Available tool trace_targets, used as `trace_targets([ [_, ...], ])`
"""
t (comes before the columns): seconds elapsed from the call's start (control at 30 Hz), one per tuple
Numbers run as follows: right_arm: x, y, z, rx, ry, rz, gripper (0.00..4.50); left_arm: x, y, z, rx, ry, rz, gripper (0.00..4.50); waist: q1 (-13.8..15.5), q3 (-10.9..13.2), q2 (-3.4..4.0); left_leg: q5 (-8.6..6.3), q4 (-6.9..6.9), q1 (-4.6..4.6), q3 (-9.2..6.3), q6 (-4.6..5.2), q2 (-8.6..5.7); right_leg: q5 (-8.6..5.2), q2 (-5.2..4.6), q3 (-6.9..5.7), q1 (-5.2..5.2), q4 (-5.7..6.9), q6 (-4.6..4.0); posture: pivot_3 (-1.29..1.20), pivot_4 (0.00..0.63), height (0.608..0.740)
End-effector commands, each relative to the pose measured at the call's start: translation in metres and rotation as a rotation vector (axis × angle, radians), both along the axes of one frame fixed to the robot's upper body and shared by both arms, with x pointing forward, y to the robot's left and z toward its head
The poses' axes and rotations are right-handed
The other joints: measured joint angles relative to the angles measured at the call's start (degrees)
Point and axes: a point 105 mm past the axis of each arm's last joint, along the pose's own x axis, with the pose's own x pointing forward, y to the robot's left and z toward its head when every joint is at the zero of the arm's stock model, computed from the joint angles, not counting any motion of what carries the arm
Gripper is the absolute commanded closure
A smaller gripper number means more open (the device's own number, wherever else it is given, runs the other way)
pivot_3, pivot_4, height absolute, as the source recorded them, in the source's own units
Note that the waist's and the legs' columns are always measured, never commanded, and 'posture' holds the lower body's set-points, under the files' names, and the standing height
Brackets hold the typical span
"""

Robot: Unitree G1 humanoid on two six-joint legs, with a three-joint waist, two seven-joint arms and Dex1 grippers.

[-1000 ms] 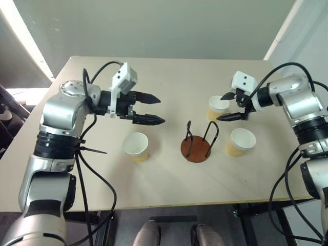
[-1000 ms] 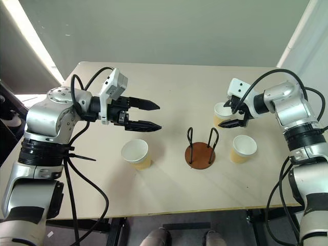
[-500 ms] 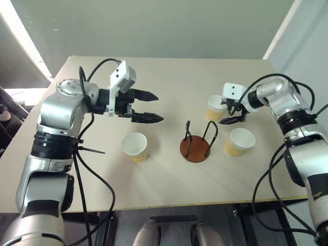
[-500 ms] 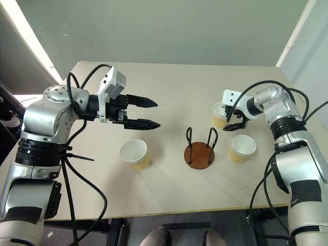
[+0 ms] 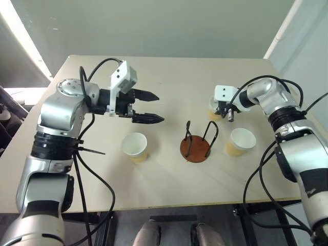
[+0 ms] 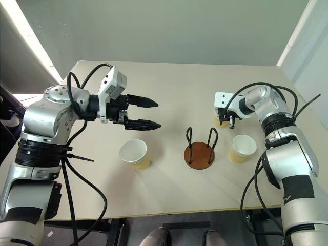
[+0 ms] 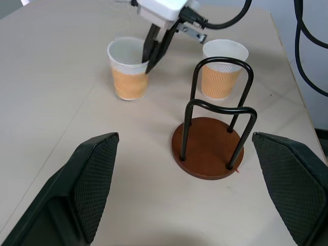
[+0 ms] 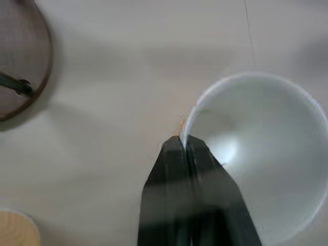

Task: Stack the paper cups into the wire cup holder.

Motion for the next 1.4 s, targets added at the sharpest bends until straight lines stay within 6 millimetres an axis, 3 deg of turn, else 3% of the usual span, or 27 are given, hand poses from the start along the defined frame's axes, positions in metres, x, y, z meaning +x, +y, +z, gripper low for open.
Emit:
trace_targets([
  [0.03, -0.007, -0.001, 0.039, 0.075, -0.062, 0.046, 4.47, -0.001, 0.008, 0.006, 0.011, -0.034, 0.014, 0.00, 0.01, 0.02, 0.03, 0.01, 0.00, -0.01, 0.01, -0.01, 0.00, -0.01, 0.00, 0.00, -0.01, 0.00, -0.01, 0.00, 0.150, 0.740],
  [0.13, -0.019, -0.002, 0.061, 0.097, -0.089, 0.082, 4.47, 0.002, 0.017, 0.000, 0.041, -0.032, 0.044, 0.00, -0.03, 0.02, 0.03, 0.01, 0.00, -0.03, 0.01, -0.05, 0.02, -0.02, 0.02, 0.00, -0.03, 0.01, -0.04, 0.00, 0.150, 0.740],
  [0.27, -0.062, 0.020, 0.097, 0.117, -0.138, 0.228, 4.47, 0.003, 0.024, -0.003, 0.056, -0.030, 0.060, 0.00, -0.04, 0.02, 0.03, 0.02, -0.01, -0.03, 0.00, -0.10, 0.05, -0.08, 0.08, -0.03, -0.03, 0.03, -0.13, 0.00, 0.150, 0.740],
  [0.43, -0.124, 0.057, 0.108, 0.119, -0.133, 0.394, 4.47, 0.004, 0.026, -0.004, 0.058, -0.030, 0.065, 0.00, -0.44, 0.02, 0.03, 0.02, 0.07, -0.02, 0.01, -0.16, 0.14, -0.11, 0.16, -0.04, -0.02, 0.04, -0.18, 0.00, 0.150, 0.740],
  [0.57, -0.146, 0.072, 0.104, 0.112, -0.109, 0.452, 4.47, 0.006, 0.025, -0.006, 0.058, -0.028, 0.061, 0.00, -0.50, 0.02, 0.03, 0.07, 0.16, 0.05, -0.03, -0.21, 0.15, -0.13, 0.18, -0.03, -0.01, -0.05, -0.21, 0.00, 0.150, 0.740],
  [0.7, -0.154, 0.081, 0.087, 0.064, -0.087, 0.496, 4.47, 0.008, 0.021, -0.006, 0.054, -0.028, 0.047, 0.00, -0.49, 0.02, 0.03, 0.19, 0.23, 0.11, -0.06, -0.16, 0.15, -0.14, 0.17, -0.03, -0.01, 0.14, -0.25, 0.00, 0.150, 0.740],
  [0.93, -0.138, 0.068, 0.067, -0.037, -0.096, 0.471, 4.47, 0.007, 0.019, -0.007, 0.055, -0.031, 0.037, 0.00, -0.64, 0.02, 0.03, 0.05, 0.13, 0.35, -0.08, 0.31, 0.22, -0.08, 0.20, -0.03, 0.02, 0.33, -0.30, 0.00, 0.150, 0.740],
  [1.07, -0.135, 0.064, 0.069, -0.023, -0.085, 0.461, 4.47, 0.006, 0.020, -0.007, 0.055, -0.031, 0.039, 0.00, -0.64, 0.02, 0.03, 0.07, 0.12, 0.35, -0.07, 0.27, 0.23, -0.07, 0.21, -0.03, 0.02, 0.30, -0.29, 0.00, 0.150, 0.740],
  [1.2, -0.145, 0.066, 0.089, 0.036, -0.070, 0.479, 4.47, 0.005, 0.021, -0.006, 0.055, -0.031, 0.043, 0.00, -0.64, 0.02, 0.03, 0.18, 0.10, 0.32, -0.03, 0.08, 0.23, -0.07, 0.21, -0.03, 0.01, 0.24, -0.29, 0.00, 0.150, 0.740],
  [1.4, -0.142, 0.061, 0.083, -0.006, -0.058, 0.466, 4.47, 0.005, 0.020, -0.005, 0.049, -0.032, 0.041, 0.00, -0.60, 0.02, 0.03, 0.29, 0.07, 0.30, -0.04, -0.12, 0.23, -0.09, 0.20, -0.03, 0.02, 0.19, -0.32, 0.00, 0.150, 0.740],
])
